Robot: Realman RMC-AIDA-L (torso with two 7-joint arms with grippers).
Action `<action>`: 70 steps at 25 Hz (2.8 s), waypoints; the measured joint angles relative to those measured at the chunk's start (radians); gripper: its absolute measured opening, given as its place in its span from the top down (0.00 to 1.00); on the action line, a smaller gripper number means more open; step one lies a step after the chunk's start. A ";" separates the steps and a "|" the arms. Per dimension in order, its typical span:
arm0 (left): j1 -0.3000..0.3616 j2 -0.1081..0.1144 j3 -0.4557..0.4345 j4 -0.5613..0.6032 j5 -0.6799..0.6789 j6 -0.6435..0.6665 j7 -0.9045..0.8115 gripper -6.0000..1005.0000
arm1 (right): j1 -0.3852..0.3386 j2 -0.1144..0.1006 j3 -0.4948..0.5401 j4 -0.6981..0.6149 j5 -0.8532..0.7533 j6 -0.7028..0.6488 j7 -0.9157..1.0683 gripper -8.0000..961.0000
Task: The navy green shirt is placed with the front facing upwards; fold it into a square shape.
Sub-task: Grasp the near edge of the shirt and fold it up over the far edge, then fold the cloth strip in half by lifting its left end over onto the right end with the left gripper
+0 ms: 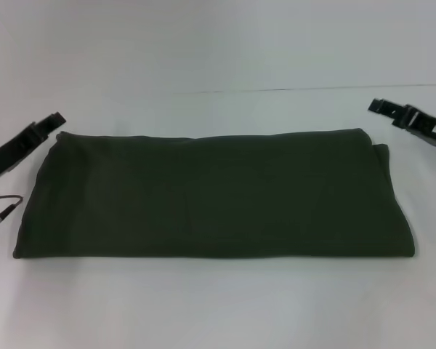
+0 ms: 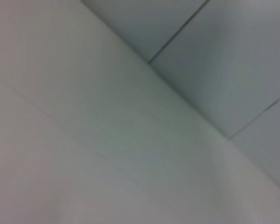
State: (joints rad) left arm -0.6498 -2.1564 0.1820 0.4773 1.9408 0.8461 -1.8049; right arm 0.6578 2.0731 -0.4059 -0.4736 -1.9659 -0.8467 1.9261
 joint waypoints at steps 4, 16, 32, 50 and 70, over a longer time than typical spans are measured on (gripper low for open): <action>0.065 0.006 0.002 0.047 -0.050 0.187 -0.013 0.43 | -0.049 -0.031 -0.004 -0.002 0.075 -0.117 -0.017 0.32; 0.132 0.096 0.141 0.346 0.371 0.522 -0.362 0.43 | -0.117 -0.108 -0.023 -0.007 -0.001 -0.411 -0.009 0.14; 0.097 0.121 0.185 0.391 0.645 0.543 -0.483 0.43 | -0.144 -0.108 -0.022 -0.016 -0.021 -0.459 -0.018 0.14; 0.068 0.121 0.240 0.325 0.678 0.537 -0.477 0.45 | -0.133 -0.100 -0.059 -0.013 -0.020 -0.433 -0.018 0.14; 0.056 0.124 0.266 0.334 0.730 0.527 -0.492 0.92 | -0.132 -0.101 -0.061 -0.016 -0.021 -0.440 -0.010 0.14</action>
State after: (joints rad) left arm -0.5943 -2.0319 0.4481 0.8116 2.6707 1.3727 -2.2967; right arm 0.5256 1.9719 -0.4669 -0.4894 -1.9864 -1.2868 1.9160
